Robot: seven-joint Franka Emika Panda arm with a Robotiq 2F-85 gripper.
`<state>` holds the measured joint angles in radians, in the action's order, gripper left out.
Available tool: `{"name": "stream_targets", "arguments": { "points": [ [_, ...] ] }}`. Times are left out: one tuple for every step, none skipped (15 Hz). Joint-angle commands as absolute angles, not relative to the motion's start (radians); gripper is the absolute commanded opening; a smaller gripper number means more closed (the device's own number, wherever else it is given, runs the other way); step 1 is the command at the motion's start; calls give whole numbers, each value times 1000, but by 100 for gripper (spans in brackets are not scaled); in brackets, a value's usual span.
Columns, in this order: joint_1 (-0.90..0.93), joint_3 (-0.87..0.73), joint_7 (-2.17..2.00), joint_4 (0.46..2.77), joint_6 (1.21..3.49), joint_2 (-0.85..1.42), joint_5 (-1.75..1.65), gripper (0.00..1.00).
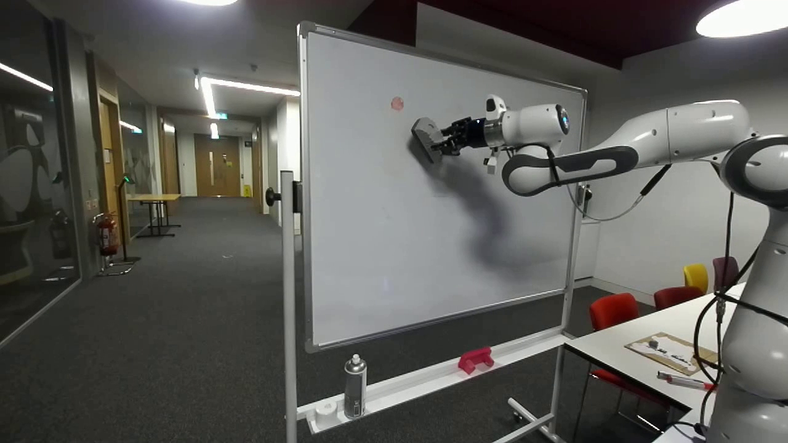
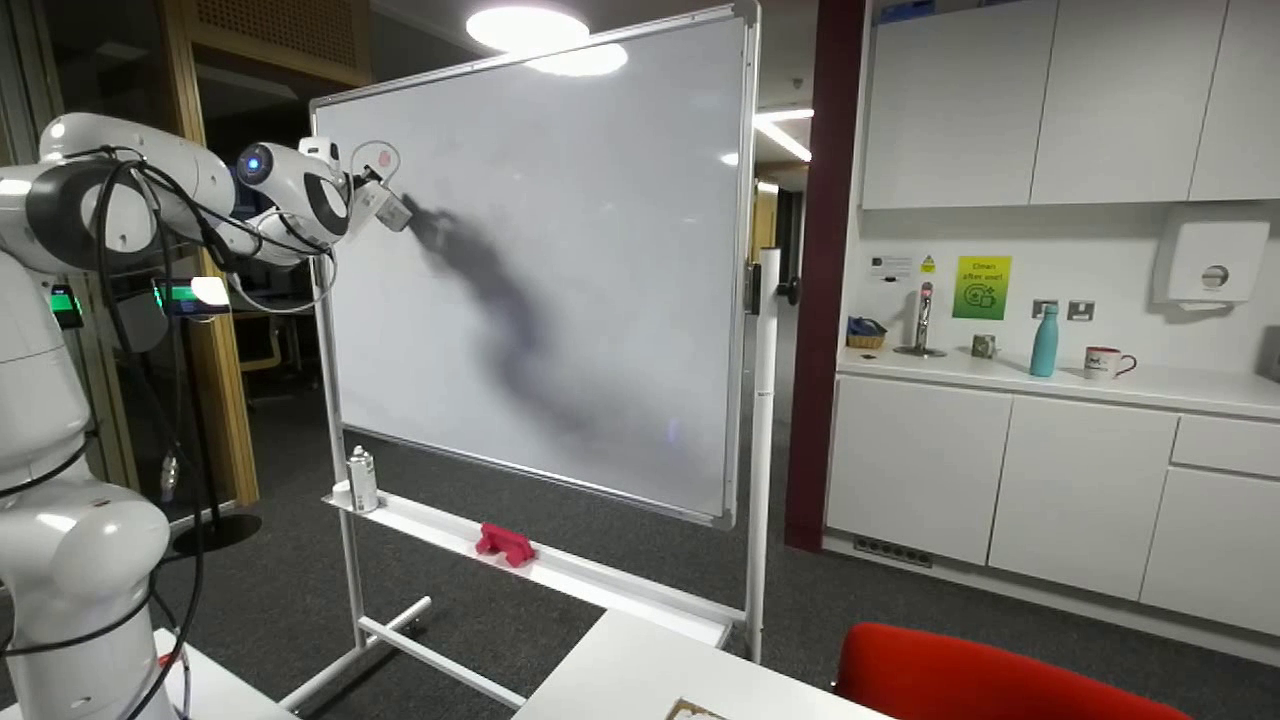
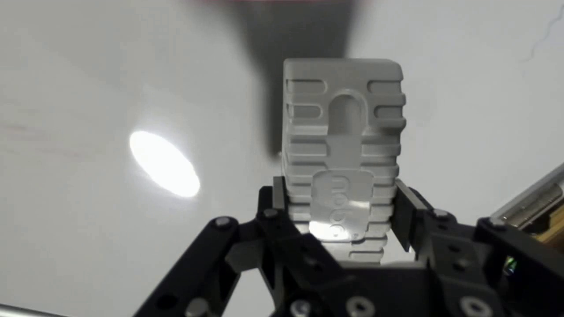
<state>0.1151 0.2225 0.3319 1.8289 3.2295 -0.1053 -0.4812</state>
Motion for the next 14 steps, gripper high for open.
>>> {"name": "stream_targets", "arguments": {
  "points": [
    [82, 304, 303, 1760, 3156, -102, -584, 32],
    [60, 331, 259, 1733, 3117, -105, -624, 32],
    [43, 353, 209, 1710, 3081, -108, -668, 32],
    [26, 377, 134, 1679, 3023, -115, -718, 32],
    [18, 395, 66, 1652, 2978, -115, -771, 32],
    [7, 416, -19, 1620, 2918, -116, -836, 32],
    [-12, 440, -104, 1585, 2862, -116, -911, 32],
    [-15, 460, -182, 1566, 2795, -118, -974, 32],
    [23, 413, -65, 1626, 2881, -115, -874, 57],
    [17, 429, -122, 1604, 2836, -117, -917, 57],
    [13, 438, -145, 1594, 2817, -118, -933, 57],
    [12, 441, -149, 1590, 2812, -118, -934, 57],
    [10, 442, -150, 1590, 2812, -118, -934, 57],
    [8, 442, -150, 1590, 2812, -118, -934, 57]
  ]
}}
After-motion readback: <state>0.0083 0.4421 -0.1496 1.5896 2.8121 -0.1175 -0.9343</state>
